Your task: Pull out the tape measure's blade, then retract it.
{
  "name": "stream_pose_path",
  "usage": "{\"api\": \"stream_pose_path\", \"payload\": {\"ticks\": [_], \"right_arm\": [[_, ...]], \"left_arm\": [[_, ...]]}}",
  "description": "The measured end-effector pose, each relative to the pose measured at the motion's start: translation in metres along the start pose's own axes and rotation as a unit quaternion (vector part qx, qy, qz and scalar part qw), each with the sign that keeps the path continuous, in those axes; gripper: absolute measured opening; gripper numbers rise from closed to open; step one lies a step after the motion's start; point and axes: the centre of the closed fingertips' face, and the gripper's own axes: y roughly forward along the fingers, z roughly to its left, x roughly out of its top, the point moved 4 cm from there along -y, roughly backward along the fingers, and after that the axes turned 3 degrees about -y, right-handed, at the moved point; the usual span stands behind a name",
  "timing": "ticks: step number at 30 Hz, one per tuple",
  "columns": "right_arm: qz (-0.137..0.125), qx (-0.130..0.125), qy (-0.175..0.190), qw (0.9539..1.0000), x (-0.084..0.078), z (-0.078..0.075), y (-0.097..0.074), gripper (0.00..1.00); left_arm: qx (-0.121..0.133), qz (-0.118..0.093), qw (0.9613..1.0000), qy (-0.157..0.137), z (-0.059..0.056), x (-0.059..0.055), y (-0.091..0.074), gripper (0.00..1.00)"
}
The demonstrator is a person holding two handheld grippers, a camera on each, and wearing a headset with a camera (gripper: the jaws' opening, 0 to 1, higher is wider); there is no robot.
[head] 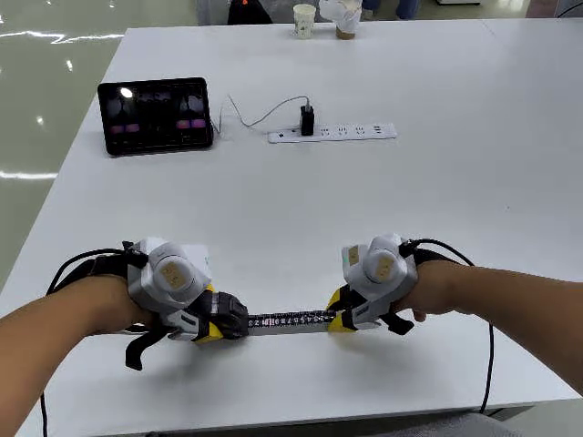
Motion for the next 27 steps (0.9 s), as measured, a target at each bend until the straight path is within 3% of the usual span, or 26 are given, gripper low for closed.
{"api": "stream_pose_path", "payload": {"ticks": [27], "right_arm": [[0.005, 0.0, -0.002, 1.0, -0.0095, -0.0011, -0.0049, 0.1]], "left_arm": [[0.001, -0.001, 1.0, -0.001, 0.0014, -0.0002, 0.0007, 0.31]]}}
